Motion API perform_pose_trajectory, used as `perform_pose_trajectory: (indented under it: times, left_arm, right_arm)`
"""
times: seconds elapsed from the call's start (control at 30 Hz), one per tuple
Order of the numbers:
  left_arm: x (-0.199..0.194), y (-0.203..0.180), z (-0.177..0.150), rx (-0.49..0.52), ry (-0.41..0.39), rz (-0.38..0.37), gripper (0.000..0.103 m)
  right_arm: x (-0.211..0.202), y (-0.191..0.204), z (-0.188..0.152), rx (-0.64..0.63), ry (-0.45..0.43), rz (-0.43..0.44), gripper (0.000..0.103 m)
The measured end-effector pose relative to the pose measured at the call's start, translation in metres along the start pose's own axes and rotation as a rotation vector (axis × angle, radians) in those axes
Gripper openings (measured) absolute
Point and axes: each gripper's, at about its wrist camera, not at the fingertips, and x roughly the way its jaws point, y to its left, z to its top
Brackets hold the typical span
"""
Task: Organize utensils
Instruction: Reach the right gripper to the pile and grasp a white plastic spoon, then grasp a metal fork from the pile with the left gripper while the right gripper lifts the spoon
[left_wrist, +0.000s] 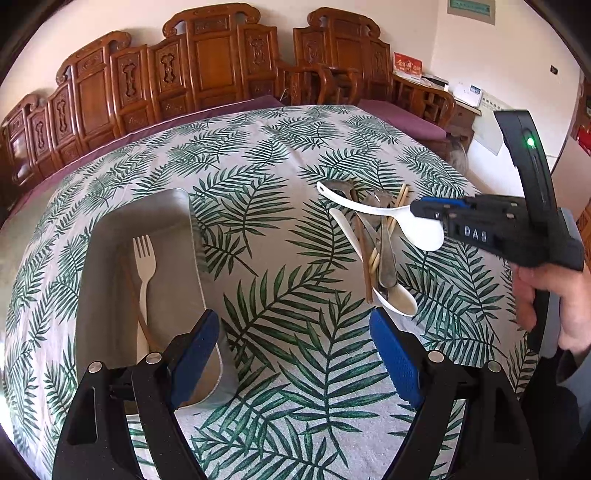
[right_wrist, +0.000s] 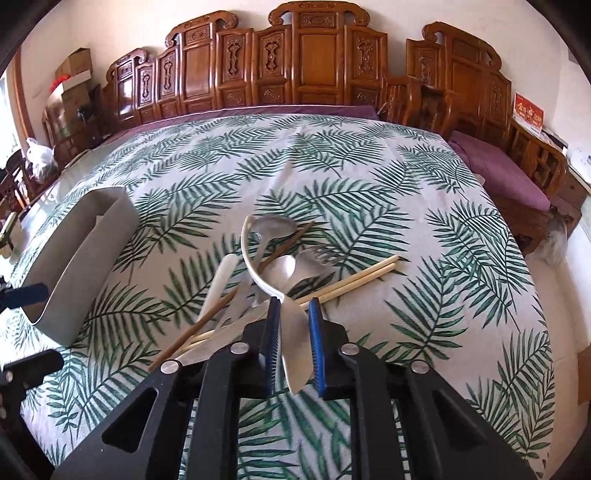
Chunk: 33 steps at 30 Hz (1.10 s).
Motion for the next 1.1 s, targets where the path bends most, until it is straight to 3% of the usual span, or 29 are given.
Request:
perform_pose_trajectory:
  times: [0.07,0.13,0.27,0.5,0.67,0.9,1.1]
  left_arm:
    - [0.001,-0.003,-0.001,0.003,0.002,0.003,0.080]
    - [0.003,-0.005,-0.001,0.005,0.004,0.004,0.080]
    - [0.007,-0.011,0.001,0.012,0.011,0.011,0.080]
    - [0.016,-0.018,0.003,0.014,0.031,0.016,0.080]
    - [0.026,-0.031,0.014,0.043,0.043,0.001,0.080]
    - [0.050,-0.059,0.034,0.076,0.077,-0.060,0.054]
    - [0.075,-0.086,0.057,0.132,0.103,-0.092,0.036]
  right_arm:
    - [0.004,-0.005,-0.002,0.007,0.020,0.004,0.016]
    - [0.007,-0.006,-0.006,0.006,0.047,0.015,0.008]
    - [0.006,-0.006,-0.010,-0.003,0.056,0.027,0.007]
    - [-0.009,-0.020,-0.009,0.046,0.019,0.064,0.006]
    - [-0.020,-0.039,-0.009,0.102,-0.013,0.041,0.006]
    - [-0.016,-0.057,-0.013,0.119,0.003,-0.009,0.006]
    - [-0.014,-0.078,-0.018,0.177,0.020,0.003,0.006]
